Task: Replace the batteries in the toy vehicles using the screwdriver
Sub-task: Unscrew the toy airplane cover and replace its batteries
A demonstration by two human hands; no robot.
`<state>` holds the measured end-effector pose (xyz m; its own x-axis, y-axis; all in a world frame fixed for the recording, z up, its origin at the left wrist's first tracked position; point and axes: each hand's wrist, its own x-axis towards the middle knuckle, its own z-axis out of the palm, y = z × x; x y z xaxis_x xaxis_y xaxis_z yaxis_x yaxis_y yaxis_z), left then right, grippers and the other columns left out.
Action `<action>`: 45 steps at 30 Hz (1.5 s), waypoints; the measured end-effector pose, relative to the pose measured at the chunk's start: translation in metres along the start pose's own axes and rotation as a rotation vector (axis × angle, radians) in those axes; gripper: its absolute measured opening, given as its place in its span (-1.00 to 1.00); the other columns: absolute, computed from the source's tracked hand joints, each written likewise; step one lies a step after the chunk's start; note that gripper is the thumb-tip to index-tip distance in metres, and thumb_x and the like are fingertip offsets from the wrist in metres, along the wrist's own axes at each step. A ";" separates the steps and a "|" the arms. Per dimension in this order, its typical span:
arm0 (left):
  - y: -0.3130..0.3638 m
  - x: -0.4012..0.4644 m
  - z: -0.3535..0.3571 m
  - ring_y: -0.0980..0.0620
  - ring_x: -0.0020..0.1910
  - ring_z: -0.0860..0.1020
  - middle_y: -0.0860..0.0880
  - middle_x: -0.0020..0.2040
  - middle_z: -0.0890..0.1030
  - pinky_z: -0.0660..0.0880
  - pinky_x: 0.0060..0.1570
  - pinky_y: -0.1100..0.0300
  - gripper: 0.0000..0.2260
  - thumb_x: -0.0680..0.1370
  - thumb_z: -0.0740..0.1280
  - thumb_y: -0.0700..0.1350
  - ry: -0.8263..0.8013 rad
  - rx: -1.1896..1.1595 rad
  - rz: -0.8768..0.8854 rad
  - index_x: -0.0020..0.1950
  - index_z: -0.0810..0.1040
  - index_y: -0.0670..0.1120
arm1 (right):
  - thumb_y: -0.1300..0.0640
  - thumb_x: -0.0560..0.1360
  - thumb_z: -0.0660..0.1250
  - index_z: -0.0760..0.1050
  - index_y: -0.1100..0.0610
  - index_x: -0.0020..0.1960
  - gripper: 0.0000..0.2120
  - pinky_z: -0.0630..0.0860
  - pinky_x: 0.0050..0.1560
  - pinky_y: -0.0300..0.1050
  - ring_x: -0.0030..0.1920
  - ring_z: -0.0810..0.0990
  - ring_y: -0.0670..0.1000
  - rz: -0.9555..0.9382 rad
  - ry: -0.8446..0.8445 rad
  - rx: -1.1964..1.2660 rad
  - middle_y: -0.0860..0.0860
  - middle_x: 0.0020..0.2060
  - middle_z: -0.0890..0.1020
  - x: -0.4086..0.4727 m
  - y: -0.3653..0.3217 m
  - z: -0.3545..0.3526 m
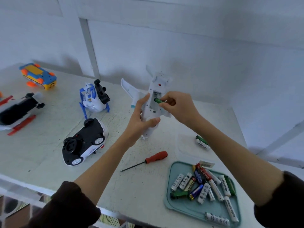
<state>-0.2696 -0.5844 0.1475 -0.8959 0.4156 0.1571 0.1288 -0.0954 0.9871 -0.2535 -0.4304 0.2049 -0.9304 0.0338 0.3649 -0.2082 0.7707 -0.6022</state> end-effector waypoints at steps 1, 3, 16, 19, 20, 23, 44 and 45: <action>0.000 0.000 0.001 0.29 -0.11 0.58 -0.02 0.24 0.45 0.52 -0.19 0.37 -0.33 0.46 0.39 -0.32 -0.007 0.011 0.012 0.40 0.21 0.16 | 0.23 0.42 0.40 0.60 0.27 -0.17 -0.91 0.35 -0.29 -0.37 -0.32 0.46 -0.03 -0.016 0.007 -0.005 0.13 -0.29 0.62 0.002 -0.001 0.002; 0.000 0.000 0.004 0.31 -0.11 0.58 0.04 0.21 0.46 0.52 -0.19 0.37 -0.33 0.47 0.39 -0.32 -0.028 0.019 0.026 0.41 0.18 0.15 | 0.22 0.42 0.40 0.58 0.30 -0.23 -0.86 0.31 -0.31 -0.40 -0.33 0.45 -0.04 -0.042 0.033 -0.021 0.13 -0.32 0.60 0.005 -0.002 0.005; 0.001 0.007 0.010 0.21 -0.02 0.58 0.02 0.29 0.44 0.51 -0.06 0.30 -0.38 0.37 0.34 -0.19 -0.067 -0.089 0.050 0.32 0.27 0.28 | 0.32 0.38 0.38 0.41 0.28 -0.36 -0.80 0.26 -0.37 -0.38 -0.39 0.34 -0.01 -0.186 0.181 -0.055 0.06 -0.39 0.40 0.009 0.009 0.020; 0.000 0.010 0.011 0.19 0.00 0.58 0.03 0.29 0.44 0.51 -0.06 0.29 -0.37 0.37 0.34 -0.20 -0.063 -0.108 0.052 0.35 0.27 0.25 | 0.37 0.39 0.35 0.53 0.38 -0.31 -0.88 0.32 -0.29 -0.41 -0.35 0.40 0.02 -0.193 0.119 -0.068 0.18 -0.33 0.48 0.009 0.011 0.018; 0.000 0.010 0.011 0.19 0.00 0.58 0.02 0.29 0.44 0.51 -0.06 0.29 -0.36 0.37 0.34 -0.21 -0.062 -0.112 0.054 0.35 0.26 0.24 | 0.38 0.39 0.34 0.56 0.39 -0.29 -0.90 0.32 -0.28 -0.45 -0.34 0.39 0.00 -0.190 0.108 -0.070 0.18 -0.31 0.49 0.009 0.012 0.017; 0.002 0.011 0.012 0.20 0.00 0.59 0.03 0.28 0.45 0.51 -0.06 0.30 -0.37 0.38 0.34 -0.21 -0.072 -0.112 0.065 0.36 0.26 0.23 | 0.38 0.37 0.38 0.61 0.35 -0.25 -0.94 0.32 -0.24 -0.53 -0.38 0.35 -0.16 -0.170 0.123 -0.067 0.07 -0.31 0.47 0.010 0.012 0.012; -0.001 0.002 0.018 0.09 0.06 0.60 0.08 0.22 0.53 0.53 -0.03 0.26 -0.30 0.27 0.43 -0.05 -0.093 -0.136 0.062 0.38 0.30 0.19 | 0.19 0.46 0.30 0.29 0.16 -0.45 -0.66 0.22 -0.49 -0.21 -0.51 0.28 -0.07 0.049 -0.167 -0.555 0.00 -0.51 0.35 0.030 -0.004 0.000; -0.001 0.002 0.018 0.08 0.07 0.60 0.09 0.21 0.53 0.53 -0.02 0.25 -0.31 0.28 0.43 -0.07 -0.090 -0.136 0.067 0.38 0.30 0.19 | 0.19 0.47 0.29 0.31 0.17 -0.44 -0.67 0.18 -0.49 -0.21 -0.50 0.27 -0.05 0.051 -0.145 -0.558 0.00 -0.49 0.34 0.029 -0.003 0.002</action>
<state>-0.2639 -0.5670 0.1469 -0.8449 0.4827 0.2307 0.1229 -0.2446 0.9618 -0.2805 -0.4329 0.2154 -0.9750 0.0222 0.2210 -0.0082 0.9907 -0.1361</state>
